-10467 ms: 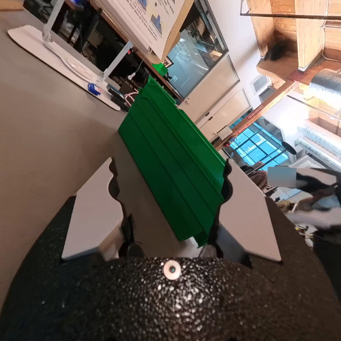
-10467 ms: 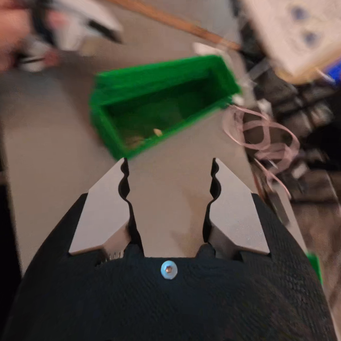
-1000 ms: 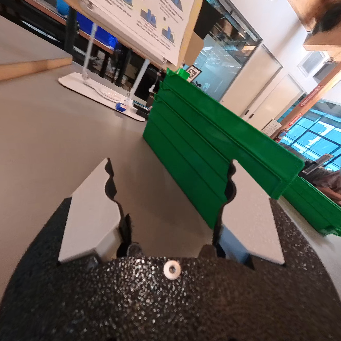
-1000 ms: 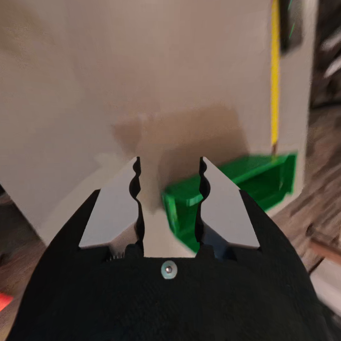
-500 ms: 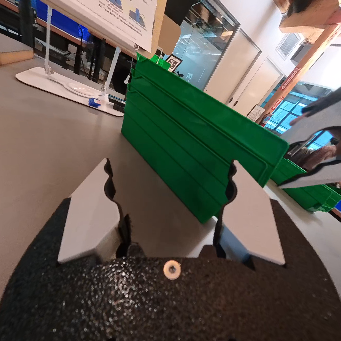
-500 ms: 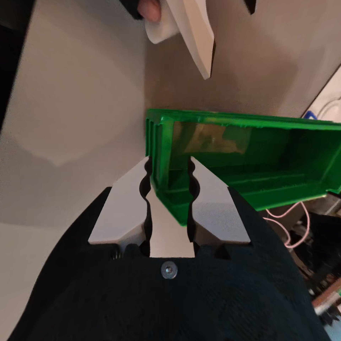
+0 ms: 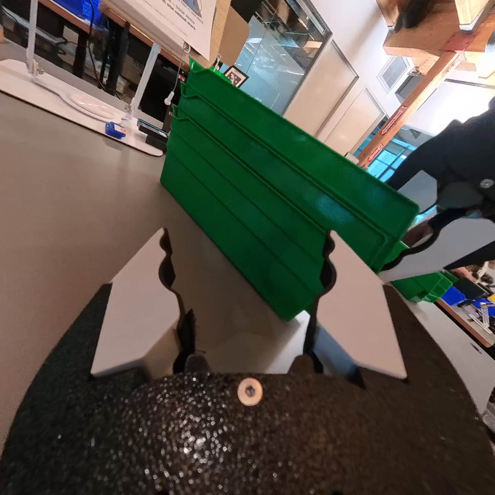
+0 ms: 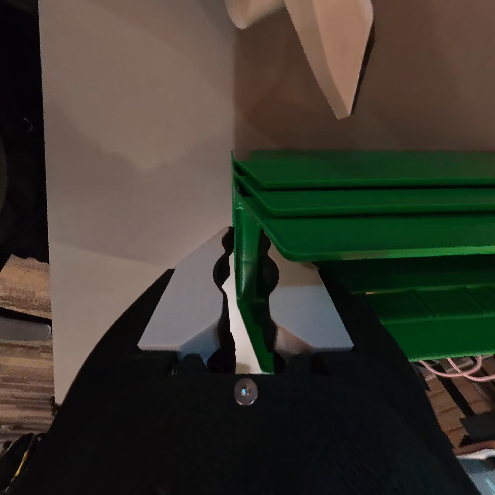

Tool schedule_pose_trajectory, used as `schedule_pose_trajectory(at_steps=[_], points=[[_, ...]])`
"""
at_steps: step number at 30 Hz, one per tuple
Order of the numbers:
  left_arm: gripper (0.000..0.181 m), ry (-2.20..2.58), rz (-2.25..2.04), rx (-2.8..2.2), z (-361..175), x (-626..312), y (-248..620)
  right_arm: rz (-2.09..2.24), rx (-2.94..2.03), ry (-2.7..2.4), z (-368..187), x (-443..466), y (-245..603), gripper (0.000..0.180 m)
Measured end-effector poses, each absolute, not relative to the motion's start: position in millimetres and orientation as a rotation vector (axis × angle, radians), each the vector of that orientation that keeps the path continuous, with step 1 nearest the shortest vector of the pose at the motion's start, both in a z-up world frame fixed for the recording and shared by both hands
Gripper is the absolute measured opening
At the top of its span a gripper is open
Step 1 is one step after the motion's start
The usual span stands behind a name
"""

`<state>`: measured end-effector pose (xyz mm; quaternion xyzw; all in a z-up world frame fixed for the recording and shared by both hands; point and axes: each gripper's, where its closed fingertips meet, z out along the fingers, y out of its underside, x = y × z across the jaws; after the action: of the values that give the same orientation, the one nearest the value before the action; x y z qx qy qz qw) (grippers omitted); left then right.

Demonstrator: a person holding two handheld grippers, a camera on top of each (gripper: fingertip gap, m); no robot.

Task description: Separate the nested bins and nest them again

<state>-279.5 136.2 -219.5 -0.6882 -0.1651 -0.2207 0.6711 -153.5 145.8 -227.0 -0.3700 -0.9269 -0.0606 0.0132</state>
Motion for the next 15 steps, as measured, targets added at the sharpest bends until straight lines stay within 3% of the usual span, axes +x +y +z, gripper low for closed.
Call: schedule_pose_trajectory(at_steps=[15], points=[[0.111, -0.326, -0.530, -1.586, -222.1, -267.9, 148.4, -0.119, -1.117, -2.922, -214.0, -146.9, 153.9, 0.018]])
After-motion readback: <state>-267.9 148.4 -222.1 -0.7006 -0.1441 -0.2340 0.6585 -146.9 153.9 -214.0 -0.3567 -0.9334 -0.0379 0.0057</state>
